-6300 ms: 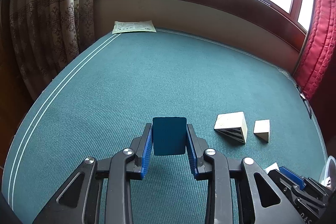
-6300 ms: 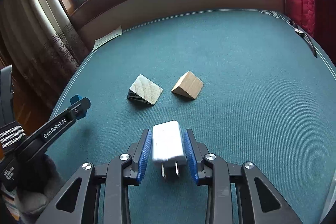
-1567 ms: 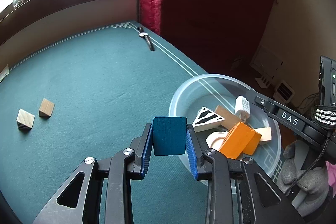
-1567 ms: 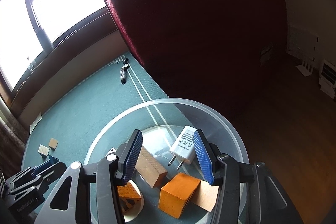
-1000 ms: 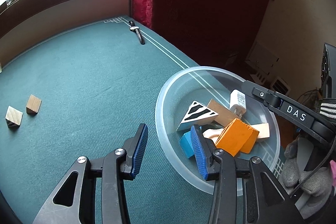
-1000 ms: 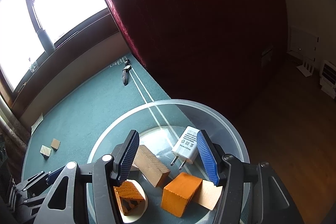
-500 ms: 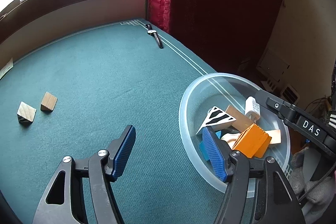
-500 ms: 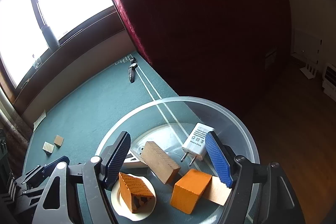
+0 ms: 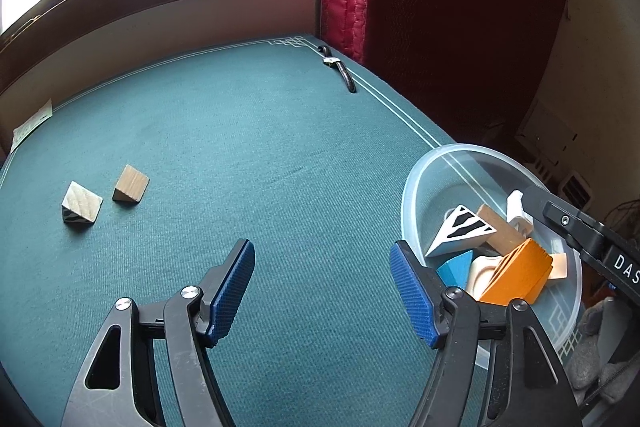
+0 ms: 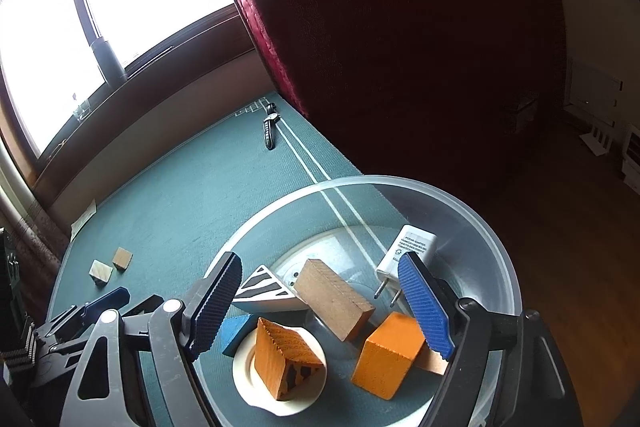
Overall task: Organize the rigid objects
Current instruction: 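Open both tools to drop the charger and blue wedge into the bowl, then move both open tools back toward the white foam block and wooden cube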
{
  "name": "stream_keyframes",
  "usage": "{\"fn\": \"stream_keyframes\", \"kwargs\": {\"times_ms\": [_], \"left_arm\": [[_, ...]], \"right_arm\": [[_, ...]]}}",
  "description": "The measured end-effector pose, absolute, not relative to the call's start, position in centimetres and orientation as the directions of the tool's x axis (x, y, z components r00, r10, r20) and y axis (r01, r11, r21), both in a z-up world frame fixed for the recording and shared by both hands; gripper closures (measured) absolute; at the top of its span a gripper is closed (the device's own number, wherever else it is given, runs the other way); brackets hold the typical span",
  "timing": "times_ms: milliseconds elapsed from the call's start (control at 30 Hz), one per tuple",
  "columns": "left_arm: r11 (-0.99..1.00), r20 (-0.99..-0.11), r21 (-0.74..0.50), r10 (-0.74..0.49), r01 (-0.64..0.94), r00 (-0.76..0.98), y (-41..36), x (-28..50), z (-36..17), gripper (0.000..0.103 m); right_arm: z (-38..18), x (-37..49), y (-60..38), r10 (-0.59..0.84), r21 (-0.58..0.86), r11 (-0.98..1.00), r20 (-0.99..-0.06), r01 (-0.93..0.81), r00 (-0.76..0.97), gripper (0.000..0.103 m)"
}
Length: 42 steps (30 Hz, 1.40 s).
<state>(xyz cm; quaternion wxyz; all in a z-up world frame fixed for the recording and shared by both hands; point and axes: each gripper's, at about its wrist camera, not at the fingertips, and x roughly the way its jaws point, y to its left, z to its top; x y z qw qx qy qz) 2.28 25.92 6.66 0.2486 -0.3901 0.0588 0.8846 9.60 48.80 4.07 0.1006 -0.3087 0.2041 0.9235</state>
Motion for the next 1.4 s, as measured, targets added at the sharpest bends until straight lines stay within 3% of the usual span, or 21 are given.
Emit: {"fn": "stream_keyframes", "kwargs": {"times_ms": [800, 1200, 1400], "left_arm": [[-0.967, -0.726, -0.109, 0.236, -0.231, -0.646, 15.3, -2.6, 6.2, 0.032], [-0.997, -0.758, -0.069, 0.073, -0.032, -0.649, 8.9, -6.7, 4.4, 0.032], [-0.994, -0.780, -0.101, 0.051, 0.046, -0.624, 7.4, -9.1, 3.8, 0.032]], "right_arm": [[5.4, 6.9, 40.3, -0.040, 0.276, -0.950, -0.567, -0.145, -0.823, 0.018], [4.6, 5.2, 35.8, -0.151, 0.272, -0.962, -0.594, -0.020, -0.790, 0.015], [4.1, 4.5, 34.7, -0.183, 0.273, -0.962, -0.608, 0.012, -0.772, 0.015]]}}
